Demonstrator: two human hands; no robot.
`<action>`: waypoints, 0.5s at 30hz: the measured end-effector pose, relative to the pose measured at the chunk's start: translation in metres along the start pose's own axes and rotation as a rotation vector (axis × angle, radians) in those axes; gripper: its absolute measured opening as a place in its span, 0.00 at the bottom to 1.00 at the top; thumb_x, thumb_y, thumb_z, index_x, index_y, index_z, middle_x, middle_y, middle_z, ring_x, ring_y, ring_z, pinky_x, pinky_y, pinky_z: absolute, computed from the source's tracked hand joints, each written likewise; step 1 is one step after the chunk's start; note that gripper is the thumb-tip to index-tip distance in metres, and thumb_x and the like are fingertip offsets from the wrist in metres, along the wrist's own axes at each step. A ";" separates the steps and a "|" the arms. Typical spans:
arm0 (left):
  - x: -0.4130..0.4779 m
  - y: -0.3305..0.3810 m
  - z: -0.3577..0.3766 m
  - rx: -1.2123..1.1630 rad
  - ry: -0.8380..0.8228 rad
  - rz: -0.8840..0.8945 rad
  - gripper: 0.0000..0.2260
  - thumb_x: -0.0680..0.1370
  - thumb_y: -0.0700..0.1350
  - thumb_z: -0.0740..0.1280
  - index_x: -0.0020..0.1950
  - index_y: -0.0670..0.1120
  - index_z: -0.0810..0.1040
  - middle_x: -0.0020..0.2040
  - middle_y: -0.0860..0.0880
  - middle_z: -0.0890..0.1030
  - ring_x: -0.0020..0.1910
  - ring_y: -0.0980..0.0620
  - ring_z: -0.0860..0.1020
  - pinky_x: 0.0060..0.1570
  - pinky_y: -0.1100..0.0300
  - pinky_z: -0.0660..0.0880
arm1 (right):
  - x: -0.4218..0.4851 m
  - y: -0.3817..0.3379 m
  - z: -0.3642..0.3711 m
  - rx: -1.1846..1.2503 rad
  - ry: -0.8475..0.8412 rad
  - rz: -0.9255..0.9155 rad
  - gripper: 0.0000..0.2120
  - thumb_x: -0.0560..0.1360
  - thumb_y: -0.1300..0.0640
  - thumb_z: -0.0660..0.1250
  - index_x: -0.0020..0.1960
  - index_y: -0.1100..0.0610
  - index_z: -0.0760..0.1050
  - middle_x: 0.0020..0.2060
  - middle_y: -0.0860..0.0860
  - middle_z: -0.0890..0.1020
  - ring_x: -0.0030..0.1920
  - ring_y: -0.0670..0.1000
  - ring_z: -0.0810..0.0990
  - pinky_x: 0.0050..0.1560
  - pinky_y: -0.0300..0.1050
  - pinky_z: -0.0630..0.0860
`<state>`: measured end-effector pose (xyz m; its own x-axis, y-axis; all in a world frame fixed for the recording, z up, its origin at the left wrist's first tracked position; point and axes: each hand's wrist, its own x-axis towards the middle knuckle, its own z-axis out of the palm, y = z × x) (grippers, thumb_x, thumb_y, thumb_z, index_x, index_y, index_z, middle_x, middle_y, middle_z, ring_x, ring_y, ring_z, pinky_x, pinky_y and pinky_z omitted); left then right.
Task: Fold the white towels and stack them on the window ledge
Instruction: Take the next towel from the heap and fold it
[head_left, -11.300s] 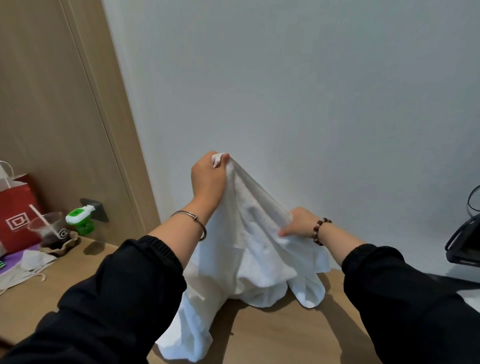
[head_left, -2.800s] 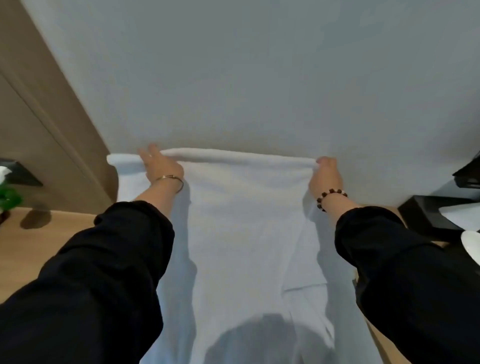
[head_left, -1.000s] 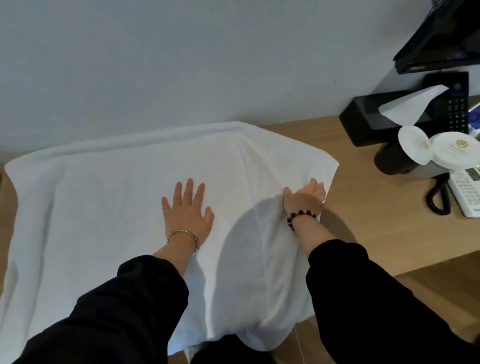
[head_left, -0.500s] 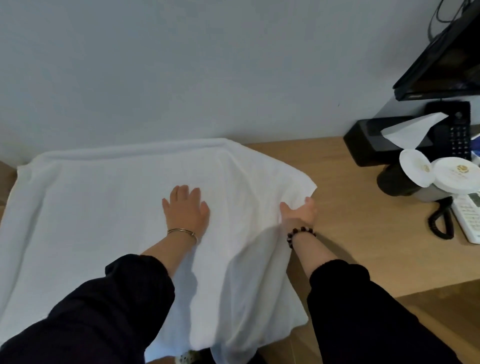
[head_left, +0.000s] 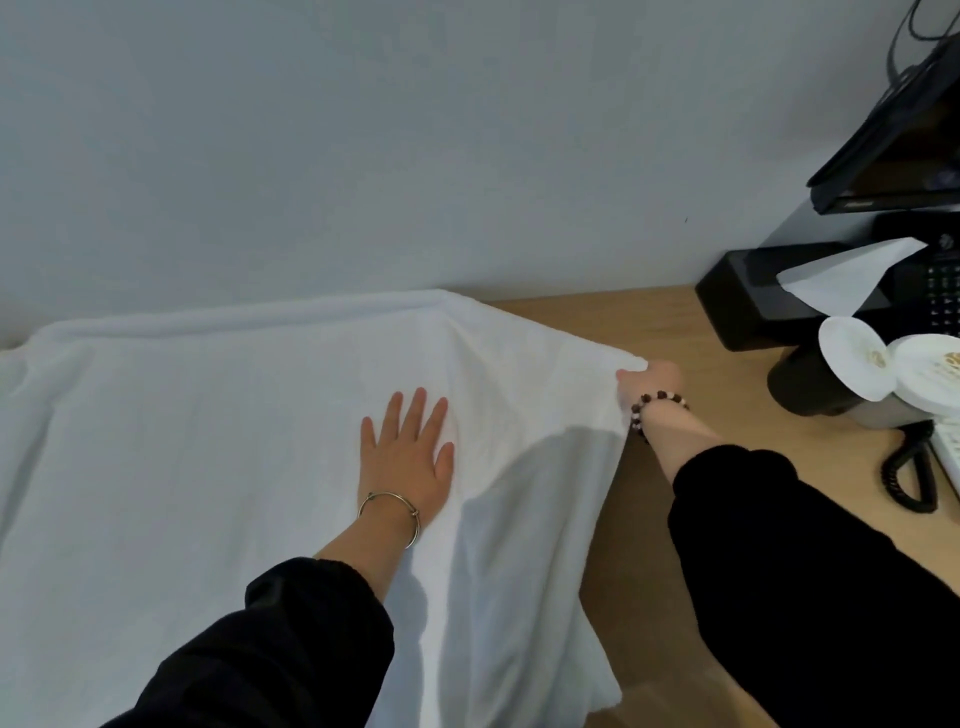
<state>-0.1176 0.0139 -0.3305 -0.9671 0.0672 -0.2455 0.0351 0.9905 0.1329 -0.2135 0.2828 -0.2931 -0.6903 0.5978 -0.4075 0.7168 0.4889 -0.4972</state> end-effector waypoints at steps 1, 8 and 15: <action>0.001 0.000 0.000 -0.007 0.001 0.000 0.25 0.81 0.55 0.44 0.77 0.57 0.42 0.78 0.54 0.41 0.77 0.50 0.38 0.73 0.45 0.41 | 0.006 -0.005 -0.002 0.016 0.009 -0.007 0.21 0.79 0.58 0.61 0.68 0.69 0.67 0.64 0.62 0.74 0.63 0.62 0.73 0.61 0.50 0.71; 0.005 -0.002 0.006 -0.022 0.022 0.001 0.29 0.76 0.58 0.37 0.77 0.58 0.44 0.78 0.55 0.41 0.76 0.51 0.38 0.73 0.45 0.40 | 0.057 -0.044 -0.020 0.052 0.211 -0.101 0.17 0.79 0.57 0.62 0.63 0.67 0.71 0.60 0.61 0.76 0.60 0.60 0.75 0.56 0.48 0.72; 0.005 -0.001 0.007 0.023 0.033 -0.013 0.30 0.74 0.59 0.34 0.77 0.58 0.41 0.78 0.55 0.40 0.76 0.51 0.37 0.73 0.46 0.40 | 0.072 -0.055 0.015 0.035 0.179 -0.210 0.17 0.79 0.58 0.63 0.64 0.66 0.69 0.63 0.61 0.74 0.63 0.59 0.73 0.60 0.47 0.70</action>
<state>-0.1208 0.0140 -0.3383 -0.9753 0.0503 -0.2153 0.0274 0.9938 0.1080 -0.3045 0.2894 -0.3068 -0.7929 0.5901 -0.1520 0.5537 0.5935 -0.5841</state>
